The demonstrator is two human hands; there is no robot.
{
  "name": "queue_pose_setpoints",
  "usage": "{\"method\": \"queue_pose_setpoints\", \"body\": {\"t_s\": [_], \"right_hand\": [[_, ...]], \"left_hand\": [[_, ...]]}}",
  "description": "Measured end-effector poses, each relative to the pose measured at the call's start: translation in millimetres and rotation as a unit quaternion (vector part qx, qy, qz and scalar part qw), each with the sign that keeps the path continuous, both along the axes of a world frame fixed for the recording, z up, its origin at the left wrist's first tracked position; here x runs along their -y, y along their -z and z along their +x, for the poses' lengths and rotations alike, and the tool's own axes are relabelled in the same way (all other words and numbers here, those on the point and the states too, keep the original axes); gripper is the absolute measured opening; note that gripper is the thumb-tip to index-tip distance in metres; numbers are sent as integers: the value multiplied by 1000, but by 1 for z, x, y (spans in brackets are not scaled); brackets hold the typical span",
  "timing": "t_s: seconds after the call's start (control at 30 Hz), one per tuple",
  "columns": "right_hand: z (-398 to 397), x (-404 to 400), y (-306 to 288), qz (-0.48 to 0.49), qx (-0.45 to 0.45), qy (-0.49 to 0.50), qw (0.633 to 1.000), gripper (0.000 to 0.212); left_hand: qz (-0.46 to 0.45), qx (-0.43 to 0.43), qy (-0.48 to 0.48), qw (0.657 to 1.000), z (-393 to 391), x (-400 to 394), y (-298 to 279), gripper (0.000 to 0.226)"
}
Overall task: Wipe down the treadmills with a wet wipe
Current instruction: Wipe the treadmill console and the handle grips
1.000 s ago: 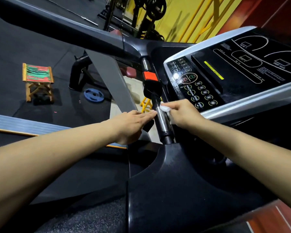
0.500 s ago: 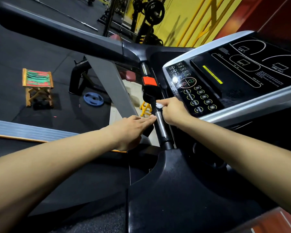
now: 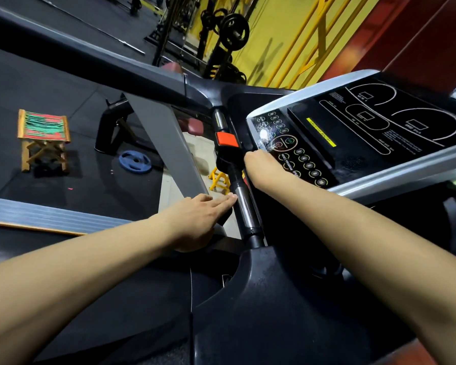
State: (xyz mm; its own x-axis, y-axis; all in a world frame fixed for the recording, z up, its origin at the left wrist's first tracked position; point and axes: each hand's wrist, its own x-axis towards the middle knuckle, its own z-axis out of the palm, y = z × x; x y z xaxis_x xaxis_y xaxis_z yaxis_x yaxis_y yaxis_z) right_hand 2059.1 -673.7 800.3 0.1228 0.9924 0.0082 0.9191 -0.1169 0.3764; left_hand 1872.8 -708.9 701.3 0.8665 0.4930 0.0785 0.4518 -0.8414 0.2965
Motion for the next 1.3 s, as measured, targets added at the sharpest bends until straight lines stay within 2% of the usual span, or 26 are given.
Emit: {"method": "queue_pose_setpoints", "body": {"t_s": [0.13, 0.37, 0.5, 0.6, 0.7, 0.9, 1.1, 1.3], "right_hand": [[2, -7, 2, 2, -1, 26, 1000, 19], [8, -6, 22, -13, -80, 95, 992, 27], [0, 0, 9, -25, -116, 116, 986, 27], [-4, 29, 1, -32, -147, 120, 981, 28], [-4, 78, -4, -69, -140, 128, 979, 24], [-7, 145, -19, -143, -163, 137, 967, 26], [-4, 119, 2, -36, -198, 137, 970, 24], [-12, 167, -26, -55, -236, 173, 955, 20]], "left_hand": [[3, 0, -2, 1000, 0, -1, 2, 87], [-8, -4, -6, 1000, 2, 2, -1, 90], [-14, -10, -9, 1000, 2, 4, -2, 89], [-10, -9, -9, 1000, 1, 6, -3, 88], [-6, -6, -11, 1000, 0, 8, -6, 85], [71, 7, -9, 997, 4, 15, -15, 77], [59, 11, -7, 998, 11, 24, -18, 80], [3, 40, 8, 999, 12, 13, -16, 82]]}}
